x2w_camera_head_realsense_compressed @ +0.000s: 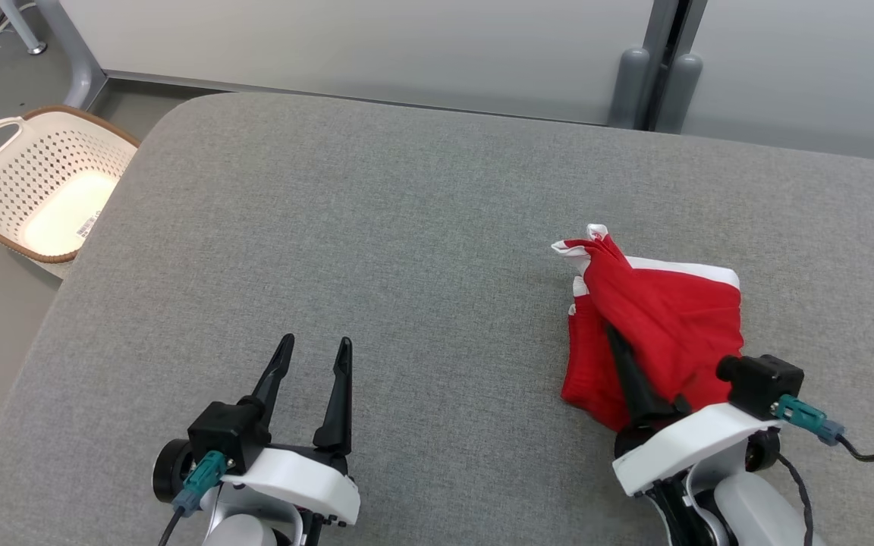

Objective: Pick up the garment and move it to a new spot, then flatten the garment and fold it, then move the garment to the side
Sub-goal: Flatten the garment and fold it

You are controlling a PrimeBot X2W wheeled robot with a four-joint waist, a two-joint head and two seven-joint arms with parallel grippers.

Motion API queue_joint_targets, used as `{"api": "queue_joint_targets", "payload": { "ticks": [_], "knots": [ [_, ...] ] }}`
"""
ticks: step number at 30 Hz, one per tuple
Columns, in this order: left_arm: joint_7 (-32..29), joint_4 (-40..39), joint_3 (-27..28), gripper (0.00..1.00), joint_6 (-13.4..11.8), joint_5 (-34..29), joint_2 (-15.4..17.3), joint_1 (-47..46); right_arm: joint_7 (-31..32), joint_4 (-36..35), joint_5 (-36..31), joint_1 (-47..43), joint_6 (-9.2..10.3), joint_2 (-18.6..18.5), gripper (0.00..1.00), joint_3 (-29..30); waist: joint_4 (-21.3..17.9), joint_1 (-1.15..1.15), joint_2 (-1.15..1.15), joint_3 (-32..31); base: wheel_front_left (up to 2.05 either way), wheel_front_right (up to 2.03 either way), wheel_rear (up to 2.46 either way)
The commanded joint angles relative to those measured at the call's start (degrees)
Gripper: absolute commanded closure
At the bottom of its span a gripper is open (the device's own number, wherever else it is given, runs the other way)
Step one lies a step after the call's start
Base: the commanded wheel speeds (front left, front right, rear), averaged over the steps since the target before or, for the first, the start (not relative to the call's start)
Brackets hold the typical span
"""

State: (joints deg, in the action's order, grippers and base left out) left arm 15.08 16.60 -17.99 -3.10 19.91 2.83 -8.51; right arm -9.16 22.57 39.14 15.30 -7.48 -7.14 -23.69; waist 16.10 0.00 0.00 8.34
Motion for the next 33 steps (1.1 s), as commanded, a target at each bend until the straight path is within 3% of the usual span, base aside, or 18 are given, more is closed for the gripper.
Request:
{"api": "queue_joint_targets", "payload": {
  "ticks": [1, 7, 13, 21, 26, 29, 33],
  "knots": [
    [0.06, 0.00, 0.08, 0.00, -0.20, 0.34, 0.20, 0.06, -0.91, 0.46, -0.01, 0.80, -0.01, -0.13, 0.00, -1.53, 0.34, 0.00, 0.00, 0.25, 0.00, 0.00, 0.00],
    [0.06, 0.13, -0.34, 0.00, -0.38, 0.86, 0.19, -0.20, -2.03, 3.80, 0.35, 2.49, -0.01, 0.08, 0.00, -6.74, 1.07, 0.00, 0.00, 0.66, 0.00, 0.00, 0.00],
    [0.06, 0.30, -0.66, 0.00, -0.48, 1.02, 0.20, 0.27, 0.77, 11.16, 1.22, 4.41, 0.00, 0.71, 0.00, -9.89, 1.10, 0.00, 0.00, 0.43, 0.00, 0.00, 0.00],
    [0.06, -0.40, 0.47, 0.00, 0.06, -0.22, 0.20, 0.24, -3.12, 11.23, 1.02, 7.23, 0.00, -0.84, 0.00, -10.64, -1.25, 0.00, 0.00, -0.43, 0.00, 0.00, 0.00],
    [0.06, -3.28, 2.09, 0.00, 0.56, -0.67, 0.20, 0.70, -5.83, 8.72, -7.08, 7.93, 0.00, -5.07, 0.00, -6.25, -4.03, 0.00, 0.00, -1.51, 0.00, 0.00, 0.00],
    [0.07, -4.24, 3.28, 0.00, -0.38, -0.82, 0.22, 1.01, -6.06, 5.17, -16.47, 6.52, 0.00, -7.38, 0.00, -0.70, -5.79, 0.00, 0.00, -2.05, 0.00, 0.00, 0.00],
    [0.06, -5.82, 4.01, 0.00, 0.30, -1.59, 0.23, 1.05, -6.06, -2.12, -26.02, 1.44, 0.00, -6.11, 0.00, 8.21, -7.67, 0.00, 0.00, -2.39, 0.00, 0.00, 0.00]
  ]
}}
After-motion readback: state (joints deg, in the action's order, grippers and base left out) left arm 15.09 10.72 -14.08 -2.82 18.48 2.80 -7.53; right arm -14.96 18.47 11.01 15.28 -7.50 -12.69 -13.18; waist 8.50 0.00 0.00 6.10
